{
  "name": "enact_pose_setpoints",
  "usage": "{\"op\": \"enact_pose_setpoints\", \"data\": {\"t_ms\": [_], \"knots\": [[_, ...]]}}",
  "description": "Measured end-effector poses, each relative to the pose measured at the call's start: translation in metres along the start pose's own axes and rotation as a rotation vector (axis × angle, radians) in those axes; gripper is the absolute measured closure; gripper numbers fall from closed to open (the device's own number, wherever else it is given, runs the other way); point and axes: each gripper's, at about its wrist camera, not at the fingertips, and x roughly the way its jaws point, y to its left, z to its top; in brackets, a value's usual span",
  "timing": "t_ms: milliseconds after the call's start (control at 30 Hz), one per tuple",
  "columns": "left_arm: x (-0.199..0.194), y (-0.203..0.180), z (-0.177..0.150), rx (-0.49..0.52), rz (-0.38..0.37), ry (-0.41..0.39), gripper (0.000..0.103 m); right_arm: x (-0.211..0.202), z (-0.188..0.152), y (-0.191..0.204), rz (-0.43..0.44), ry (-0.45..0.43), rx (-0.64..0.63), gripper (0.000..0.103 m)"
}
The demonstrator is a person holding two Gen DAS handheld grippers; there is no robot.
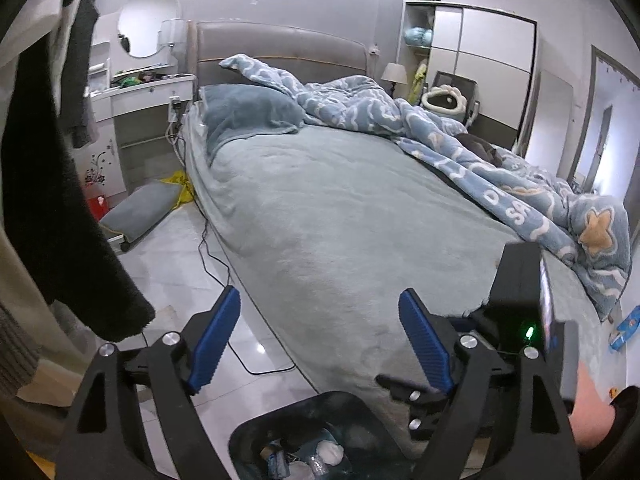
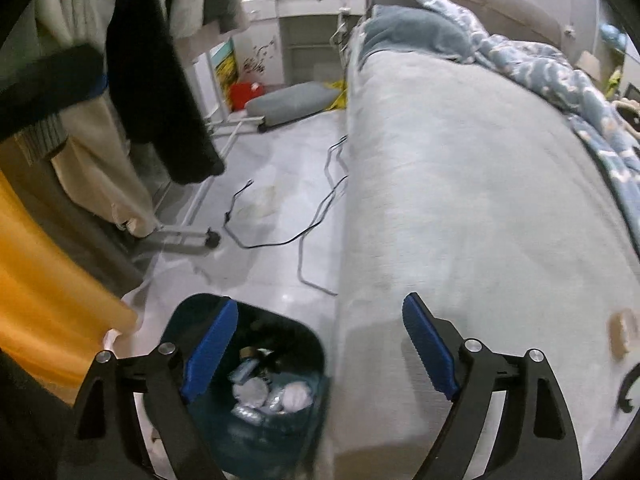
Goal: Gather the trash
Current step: 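Move both tools over the brown tape roll and black clip on the bed, then close the right tool on the black curved clip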
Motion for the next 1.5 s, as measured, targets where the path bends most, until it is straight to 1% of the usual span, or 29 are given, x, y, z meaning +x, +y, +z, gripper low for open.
{"op": "enact_pose_setpoints", "data": {"t_ms": [133, 200, 400, 567, 1000, 1067, 1333, 1500], "knots": [[0.009, -0.020, 0.001, 0.040, -0.005, 0.009, 0.019, -0.013, -0.003, -0.022, -0.031, -0.026, 0.028, 0.017], [0.013, -0.027, 0.001, 0.042, -0.015, 0.013, 0.019, -0.019, -0.006, -0.033, -0.046, -0.039, 0.042, 0.017], [0.022, -0.043, 0.003, 0.028, -0.046, 0.018, 0.016, -0.038, -0.014, -0.061, -0.105, -0.072, 0.055, 0.017], [0.032, -0.054, 0.004, -0.019, -0.094, 0.046, 0.016, -0.052, -0.022, -0.085, -0.118, -0.100, 0.104, 0.017], [0.057, -0.100, 0.002, 0.002, -0.120, 0.065, 0.014, -0.081, -0.050, -0.144, -0.205, -0.129, 0.174, 0.017], [0.061, -0.105, 0.001, 0.003, -0.121, 0.065, 0.013, -0.085, -0.055, -0.153, -0.222, -0.134, 0.180, 0.017], [0.077, -0.124, 0.001, -0.006, -0.140, 0.083, 0.012, -0.101, -0.077, -0.196, -0.286, -0.172, 0.261, 0.015], [0.086, -0.138, -0.001, 0.014, -0.137, 0.093, 0.012, -0.104, -0.090, -0.212, -0.326, -0.168, 0.269, 0.015]]}}
